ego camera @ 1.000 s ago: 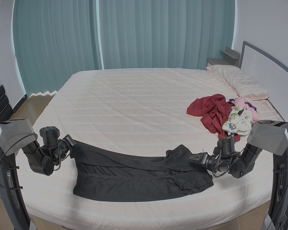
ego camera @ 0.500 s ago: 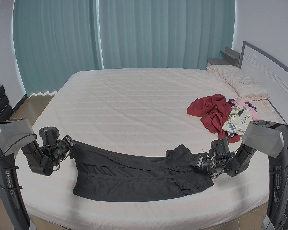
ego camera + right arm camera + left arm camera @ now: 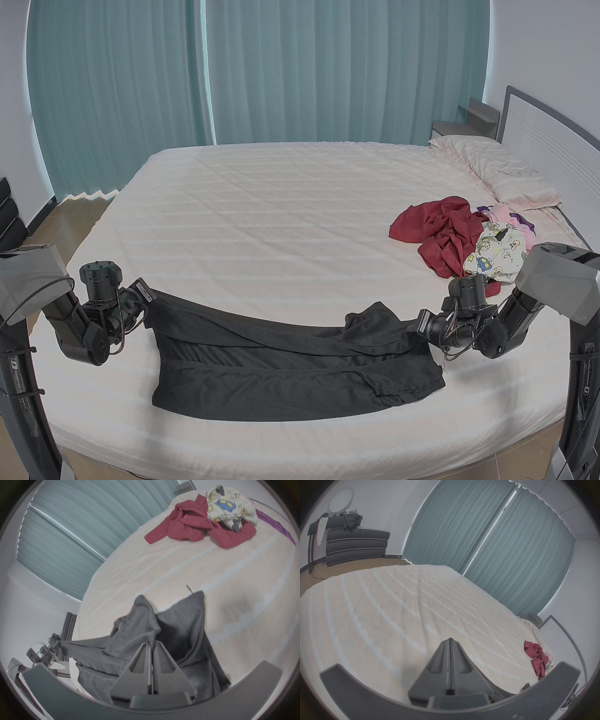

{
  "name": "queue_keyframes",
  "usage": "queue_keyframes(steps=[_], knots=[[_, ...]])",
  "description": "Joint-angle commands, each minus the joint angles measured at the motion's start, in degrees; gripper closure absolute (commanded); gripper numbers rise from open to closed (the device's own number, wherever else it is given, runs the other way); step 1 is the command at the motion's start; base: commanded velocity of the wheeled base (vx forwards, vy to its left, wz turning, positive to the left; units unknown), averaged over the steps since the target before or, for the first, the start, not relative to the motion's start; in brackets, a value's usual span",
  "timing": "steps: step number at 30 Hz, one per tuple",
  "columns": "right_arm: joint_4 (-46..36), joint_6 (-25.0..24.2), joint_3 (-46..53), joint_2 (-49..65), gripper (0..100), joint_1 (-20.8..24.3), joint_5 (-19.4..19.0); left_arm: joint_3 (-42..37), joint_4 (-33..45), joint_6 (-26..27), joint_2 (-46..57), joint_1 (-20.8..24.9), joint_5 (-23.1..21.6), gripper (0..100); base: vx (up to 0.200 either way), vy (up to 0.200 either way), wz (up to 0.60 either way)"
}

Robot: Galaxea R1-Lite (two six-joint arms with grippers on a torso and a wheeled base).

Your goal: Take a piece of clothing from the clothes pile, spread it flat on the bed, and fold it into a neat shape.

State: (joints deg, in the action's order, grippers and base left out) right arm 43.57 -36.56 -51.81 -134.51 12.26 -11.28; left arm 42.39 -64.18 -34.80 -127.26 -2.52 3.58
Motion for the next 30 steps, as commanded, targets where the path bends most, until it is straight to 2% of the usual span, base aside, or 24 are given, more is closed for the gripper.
queue_keyframes(steps=[1, 5, 10, 14, 22, 30], knots=[[0.2, -0.35, -1.45, 2.5, 100, -0.84, -0.06, 0.5, 0.11, 0.0, 0.08, -0.03, 0.02, 100, 0.0, 0.0, 0.0], [-0.33, -0.44, -4.44, 4.17, 100, -2.51, 0.03, 2.7, 0.64, 0.0, -0.18, -0.11, 0.02, 100, 0.0, 0.0, 0.0], [-1.65, -0.53, -10.15, 5.58, 100, -4.35, 0.2, 8.77, 5.03, 0.0, -0.18, -0.11, 0.02, 100, 0.0, 0.0, 0.0], [-1.65, -0.44, -12.0, 5.4, 100, -4.71, 1.52, 12.19, 5.3, -0.09, -0.54, -0.46, 0.11, 100, 0.0, 0.0, 0.0], [-1.38, -0.35, -6.55, 5.66, 100, -4.35, 1.52, 11.14, 5.21, 0.35, -3.35, -1.17, 0.2, 100, 0.0, 0.0, 0.0], [-0.94, 0.26, 1.89, 7.6, 100, -4.44, 0.73, 5.95, 3.98, 7.73, -5.55, -1.87, 0.02, 100, 0.0, 0.0, 0.0]])
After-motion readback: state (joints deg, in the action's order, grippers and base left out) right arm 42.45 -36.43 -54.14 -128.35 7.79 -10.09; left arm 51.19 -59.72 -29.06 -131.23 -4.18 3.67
